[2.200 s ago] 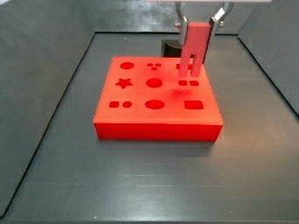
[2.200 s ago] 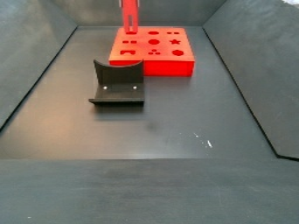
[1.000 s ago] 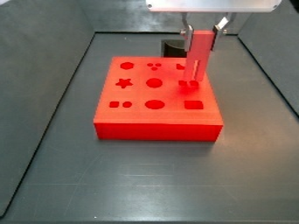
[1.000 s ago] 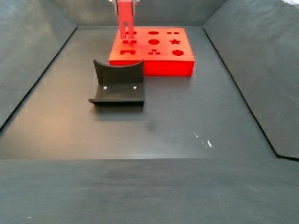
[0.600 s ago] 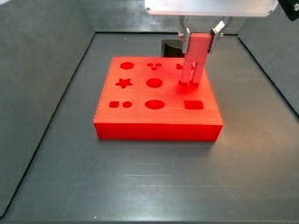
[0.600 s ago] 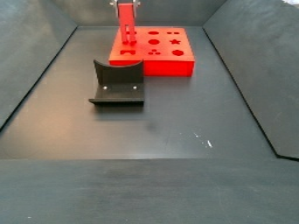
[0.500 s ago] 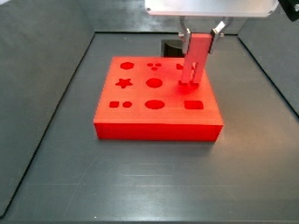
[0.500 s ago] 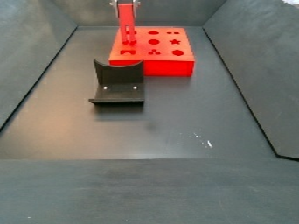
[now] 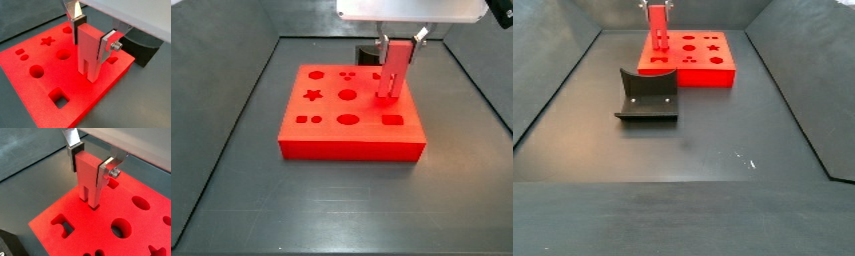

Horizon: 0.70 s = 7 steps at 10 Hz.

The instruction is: Insert the double-square object.

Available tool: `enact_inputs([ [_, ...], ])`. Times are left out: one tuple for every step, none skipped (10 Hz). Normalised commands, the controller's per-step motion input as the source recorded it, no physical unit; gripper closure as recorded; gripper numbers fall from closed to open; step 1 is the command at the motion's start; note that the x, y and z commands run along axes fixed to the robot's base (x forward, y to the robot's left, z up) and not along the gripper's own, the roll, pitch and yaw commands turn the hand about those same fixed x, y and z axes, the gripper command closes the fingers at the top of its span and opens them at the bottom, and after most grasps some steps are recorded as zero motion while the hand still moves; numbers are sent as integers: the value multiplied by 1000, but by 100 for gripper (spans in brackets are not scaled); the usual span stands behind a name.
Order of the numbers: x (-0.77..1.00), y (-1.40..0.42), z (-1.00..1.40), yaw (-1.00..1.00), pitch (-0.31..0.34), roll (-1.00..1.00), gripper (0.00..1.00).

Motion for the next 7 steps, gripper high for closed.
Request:
enact_inputs([
  [174, 3, -109, 0, 0, 9, 100],
  [171, 0, -114, 0, 1, 10, 100],
  [177, 0, -117, 0, 4, 9, 100],
  [109, 0, -117, 0, 3, 7, 100],
  [0, 89, -23, -6, 0, -6, 100],
  [-143, 111, 0, 0, -7, -56, 100],
  [-140, 74, 0, 0, -26, -50, 100],
])
